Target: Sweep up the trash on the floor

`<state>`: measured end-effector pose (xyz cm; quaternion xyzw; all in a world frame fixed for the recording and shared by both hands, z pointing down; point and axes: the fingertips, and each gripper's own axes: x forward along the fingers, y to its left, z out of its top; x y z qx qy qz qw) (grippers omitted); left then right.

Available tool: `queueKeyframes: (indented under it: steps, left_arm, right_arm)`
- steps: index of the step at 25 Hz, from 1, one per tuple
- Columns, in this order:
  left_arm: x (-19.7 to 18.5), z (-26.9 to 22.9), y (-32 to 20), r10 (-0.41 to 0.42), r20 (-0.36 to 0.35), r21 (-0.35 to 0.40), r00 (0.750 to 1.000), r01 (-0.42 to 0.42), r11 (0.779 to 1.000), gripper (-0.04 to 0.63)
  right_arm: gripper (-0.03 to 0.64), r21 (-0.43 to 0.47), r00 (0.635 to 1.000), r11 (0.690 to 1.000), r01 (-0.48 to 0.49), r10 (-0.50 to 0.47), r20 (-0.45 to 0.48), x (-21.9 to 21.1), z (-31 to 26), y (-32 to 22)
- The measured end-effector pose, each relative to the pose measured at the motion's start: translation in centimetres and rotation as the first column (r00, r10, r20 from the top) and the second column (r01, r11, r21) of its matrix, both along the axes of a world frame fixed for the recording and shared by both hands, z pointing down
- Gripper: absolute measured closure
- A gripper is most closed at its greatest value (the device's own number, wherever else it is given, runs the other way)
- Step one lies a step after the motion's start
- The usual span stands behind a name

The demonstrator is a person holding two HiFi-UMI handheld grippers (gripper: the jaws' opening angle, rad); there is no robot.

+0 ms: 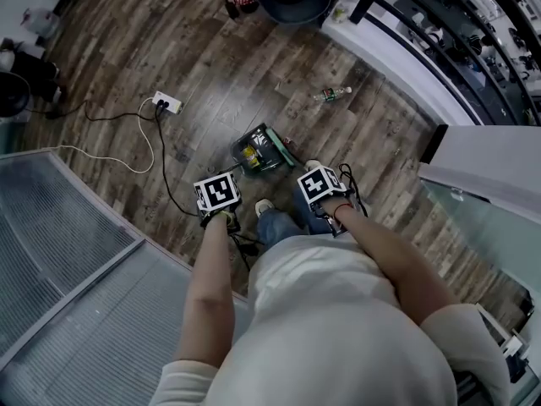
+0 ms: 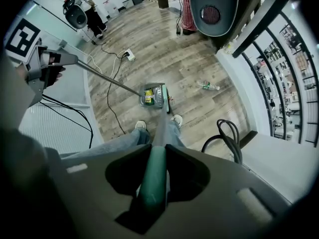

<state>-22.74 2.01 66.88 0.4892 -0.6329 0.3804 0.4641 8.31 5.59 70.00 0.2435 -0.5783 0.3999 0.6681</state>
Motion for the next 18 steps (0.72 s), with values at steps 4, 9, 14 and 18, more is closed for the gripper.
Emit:
queueKeyframes:
  steps: [4, 9, 14, 18]
  left_arm:
    - [-0.3, -0.2, 0.2, 0.004, 0.019, 0.002, 1.000, -0.004, 1.000, 0.500]
    - [-1.1, -0.9, 0.1, 0.010, 0.071, -0.006, 0.997, -0.010, 1.000, 0.500]
    - [-0.6, -0.6, 0.1, 0.006, 0.042, 0.000, 0.999, -0.006, 1.000, 0.500]
    - [-0.5, -0.6, 0.1, 0.007, 0.040, 0.002, 0.999, -0.007, 1.000, 0.500]
  right_arm:
    - [0.518, -0.004, 1.000, 1.000, -0.009, 0.009, 0.006, -0.1, -0.2, 0.4]
    - [0.520, -0.021, 0.999, 0.999, -0.027, 0.027, 0.021, -0.2, -0.5, 0.7]
    - [0.520, -0.030, 0.999, 0.999, -0.027, 0.028, 0.040, -0.5, -0.8, 1.2]
    - [0.520, -0.049, 0.998, 0.999, 0.000, 0.003, 0.068, -1.0, -1.0, 1.9]
